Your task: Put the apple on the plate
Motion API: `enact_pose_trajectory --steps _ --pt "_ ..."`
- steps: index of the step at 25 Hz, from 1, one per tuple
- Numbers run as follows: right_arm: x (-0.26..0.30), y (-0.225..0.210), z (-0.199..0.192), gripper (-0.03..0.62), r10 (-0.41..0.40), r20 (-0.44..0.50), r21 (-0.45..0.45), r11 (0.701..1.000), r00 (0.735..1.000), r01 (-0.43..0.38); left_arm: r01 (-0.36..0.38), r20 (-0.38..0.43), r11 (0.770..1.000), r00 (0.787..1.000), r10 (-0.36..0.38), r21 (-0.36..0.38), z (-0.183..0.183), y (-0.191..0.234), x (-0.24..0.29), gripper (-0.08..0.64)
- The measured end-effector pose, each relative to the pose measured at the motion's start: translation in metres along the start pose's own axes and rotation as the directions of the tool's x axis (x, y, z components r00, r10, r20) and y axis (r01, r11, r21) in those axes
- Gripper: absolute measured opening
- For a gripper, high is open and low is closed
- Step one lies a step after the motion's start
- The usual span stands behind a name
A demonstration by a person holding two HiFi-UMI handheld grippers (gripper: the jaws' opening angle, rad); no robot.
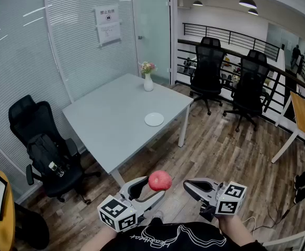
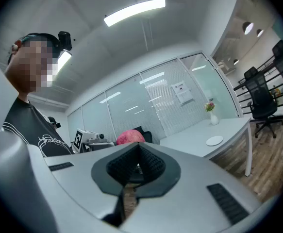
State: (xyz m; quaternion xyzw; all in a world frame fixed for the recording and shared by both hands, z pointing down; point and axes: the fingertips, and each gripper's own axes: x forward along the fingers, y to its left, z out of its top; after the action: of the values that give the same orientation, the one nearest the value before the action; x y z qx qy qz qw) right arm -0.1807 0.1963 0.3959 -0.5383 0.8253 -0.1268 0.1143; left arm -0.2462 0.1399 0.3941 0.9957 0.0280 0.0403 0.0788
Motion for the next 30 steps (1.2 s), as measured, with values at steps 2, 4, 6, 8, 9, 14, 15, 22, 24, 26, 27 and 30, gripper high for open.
enact_pose_trajectory --steps 2,4,6,8,9,14,15,22,24,26,27,30 --pt "-0.003 0.005 0.001 0.008 0.002 0.003 -0.007 1.000 1.000 -0.002 0.003 0.004 1.000 1.000 -0.003 0.004 0.004 -0.005 -0.001 0.298" --pt "-0.007 0.010 0.003 0.008 0.001 0.007 -0.011 1.000 1.000 -0.001 0.006 0.007 1.000 1.000 -0.006 0.011 0.007 -0.011 -0.003 0.298" --pt "-0.011 0.014 0.004 0.008 0.001 0.012 -0.015 1.000 1.000 -0.001 0.008 0.011 1.000 1.000 -0.008 0.020 0.010 -0.016 -0.004 0.298" --pt "-0.014 0.018 0.006 0.008 0.003 0.016 -0.021 1.000 1.000 -0.003 0.011 0.016 1.000 1.000 -0.011 0.027 0.012 -0.021 -0.004 0.298" --pt "-0.016 0.020 0.006 0.008 0.004 0.018 -0.025 1.000 1.000 -0.003 0.013 0.019 1.000 1.000 -0.013 0.029 0.013 -0.023 -0.004 0.298" --pt "-0.023 0.027 0.007 0.008 -0.006 0.028 -0.036 0.999 1.000 0.007 0.029 0.027 0.999 0.999 -0.030 0.037 0.014 -0.033 -0.003 0.298" --pt "-0.025 0.027 0.007 0.009 -0.012 0.029 -0.031 0.999 1.000 0.013 0.034 0.029 0.999 0.999 -0.035 0.038 0.015 -0.035 -0.003 0.298" --pt "-0.032 0.020 0.006 0.009 -0.037 0.038 -0.010 0.999 0.999 0.037 0.052 0.020 0.998 0.998 -0.052 0.028 0.010 -0.034 0.007 0.298" --pt "-0.030 0.013 0.002 0.009 -0.042 0.033 0.000 0.999 0.999 0.042 0.055 0.016 0.998 0.998 -0.055 0.020 0.007 -0.028 0.012 0.298" --pt "-0.029 0.004 -0.002 0.009 -0.052 0.026 0.015 0.999 0.998 0.051 0.056 0.012 0.998 0.998 -0.056 0.011 0.003 -0.022 0.018 0.298" --pt "-0.028 -0.001 -0.004 0.009 -0.057 0.024 0.024 0.998 0.998 0.056 0.057 0.008 0.998 0.998 -0.058 0.007 0.002 -0.019 0.020 0.298" --pt "-0.023 -0.017 -0.004 0.009 -0.069 0.022 0.042 0.997 0.997 0.068 0.062 -0.004 0.998 0.998 -0.062 -0.004 -0.001 -0.008 0.031 0.298"
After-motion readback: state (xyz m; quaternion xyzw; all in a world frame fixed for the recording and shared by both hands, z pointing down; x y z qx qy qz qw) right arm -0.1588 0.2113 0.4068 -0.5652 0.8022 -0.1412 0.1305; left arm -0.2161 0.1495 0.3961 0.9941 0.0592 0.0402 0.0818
